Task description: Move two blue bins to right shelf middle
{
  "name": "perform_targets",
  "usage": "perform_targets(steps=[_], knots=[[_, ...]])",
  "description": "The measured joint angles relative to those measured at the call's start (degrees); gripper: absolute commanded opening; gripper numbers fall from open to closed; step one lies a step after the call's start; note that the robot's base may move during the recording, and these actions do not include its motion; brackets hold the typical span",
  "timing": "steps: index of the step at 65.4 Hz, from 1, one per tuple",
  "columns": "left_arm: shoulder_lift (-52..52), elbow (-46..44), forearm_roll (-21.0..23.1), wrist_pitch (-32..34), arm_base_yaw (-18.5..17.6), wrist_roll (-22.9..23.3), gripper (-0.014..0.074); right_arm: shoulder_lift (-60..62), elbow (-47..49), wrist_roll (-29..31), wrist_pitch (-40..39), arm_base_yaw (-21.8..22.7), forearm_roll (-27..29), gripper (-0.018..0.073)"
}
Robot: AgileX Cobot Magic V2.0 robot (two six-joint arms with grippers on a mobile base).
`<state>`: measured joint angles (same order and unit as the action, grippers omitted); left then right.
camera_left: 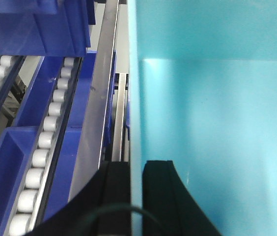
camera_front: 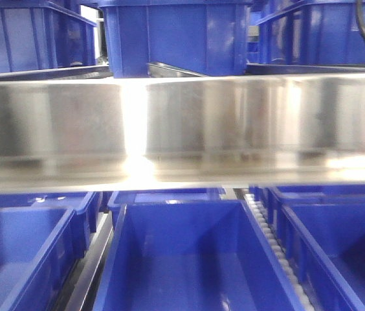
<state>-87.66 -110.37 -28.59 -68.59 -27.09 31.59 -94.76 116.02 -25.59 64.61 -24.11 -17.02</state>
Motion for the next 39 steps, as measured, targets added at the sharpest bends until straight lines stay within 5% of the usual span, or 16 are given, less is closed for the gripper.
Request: perform_targets(steps=[39], knots=[[0.0, 0.0, -0.48, -0.12, 0.0, 0.0, -0.0111, -0.34, 0.0, 0.0, -1.2, 0.0, 0.0, -0.0162]])
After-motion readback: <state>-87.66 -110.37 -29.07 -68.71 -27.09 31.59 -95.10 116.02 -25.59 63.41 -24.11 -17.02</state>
